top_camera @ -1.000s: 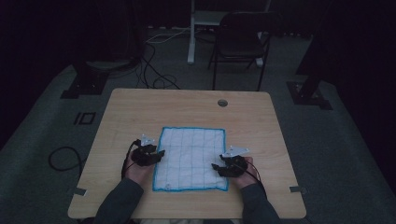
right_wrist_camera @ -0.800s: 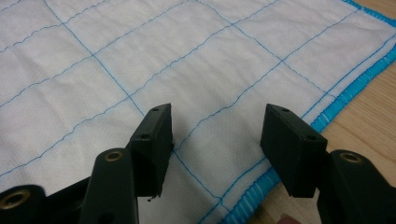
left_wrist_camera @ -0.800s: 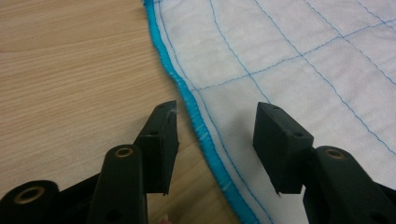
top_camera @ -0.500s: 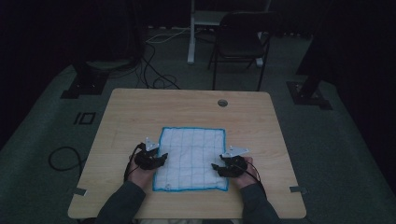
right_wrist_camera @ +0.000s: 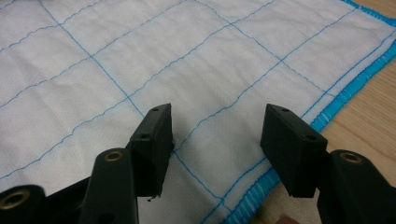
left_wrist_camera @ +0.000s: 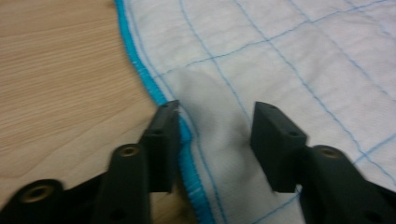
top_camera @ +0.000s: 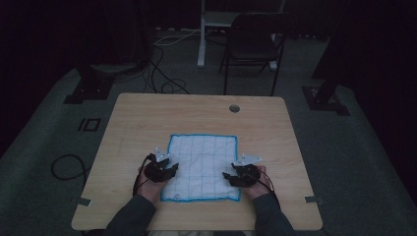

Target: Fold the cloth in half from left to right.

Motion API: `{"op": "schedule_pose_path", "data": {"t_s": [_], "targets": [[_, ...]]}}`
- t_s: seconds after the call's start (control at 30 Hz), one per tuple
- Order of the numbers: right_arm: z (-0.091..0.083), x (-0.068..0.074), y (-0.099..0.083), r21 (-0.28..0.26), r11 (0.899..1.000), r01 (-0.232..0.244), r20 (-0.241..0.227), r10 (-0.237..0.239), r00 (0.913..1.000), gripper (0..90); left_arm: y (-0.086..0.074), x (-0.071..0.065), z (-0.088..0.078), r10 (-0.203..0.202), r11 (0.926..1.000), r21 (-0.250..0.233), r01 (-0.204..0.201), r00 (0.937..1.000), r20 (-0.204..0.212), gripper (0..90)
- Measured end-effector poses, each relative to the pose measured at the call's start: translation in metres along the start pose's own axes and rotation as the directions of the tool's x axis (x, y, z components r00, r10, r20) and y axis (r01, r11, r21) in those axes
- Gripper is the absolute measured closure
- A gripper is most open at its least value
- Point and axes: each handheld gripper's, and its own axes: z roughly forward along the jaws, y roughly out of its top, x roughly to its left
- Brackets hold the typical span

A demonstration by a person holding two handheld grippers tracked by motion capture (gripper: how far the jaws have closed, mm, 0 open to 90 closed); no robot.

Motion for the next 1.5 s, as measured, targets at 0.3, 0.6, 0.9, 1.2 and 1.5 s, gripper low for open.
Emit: {"op": "schedule_pose_path", "data": {"t_s": [0.3,0.6,0.9,1.2,1.5], "targets": [[-0.002,0.002,0.0,0.005,1.0,-0.008,-0.01,0.008,0.9999,45.1,0.0,0.004,-0.001,-0.018,0.9998,0.01,0.018,0.998,0.061,85.2],[-0.012,-0.004,-0.002,-0.018,0.999,-0.046,0.024,0.047,0.9986,56.5,-0.006,0.026,-0.008,-0.069,0.9976,0.013,0.068,0.9941,0.084,86.4],[-0.008,0.001,-0.002,0.015,1.0,-0.013,0.024,0.012,0.9996,70.3,-0.008,0.032,-0.012,-0.064,0.9979,0.004,0.064,0.9936,0.093,87.0],[-0.013,-0.004,-0.003,0.003,0.999,-0.044,0.03,0.044,0.9986,67.6,0.002,0.03,-0.02,-0.078,0.9957,-0.04,0.084,0.9895,0.121,87.1],[-0.021,-0.005,-0.004,-0.031,0.997,-0.067,0.012,0.067,0.9977,67.3,0.022,0.015,-0.029,-0.037,0.9929,-0.104,0.057,0.9815,0.188,87.0]]}}
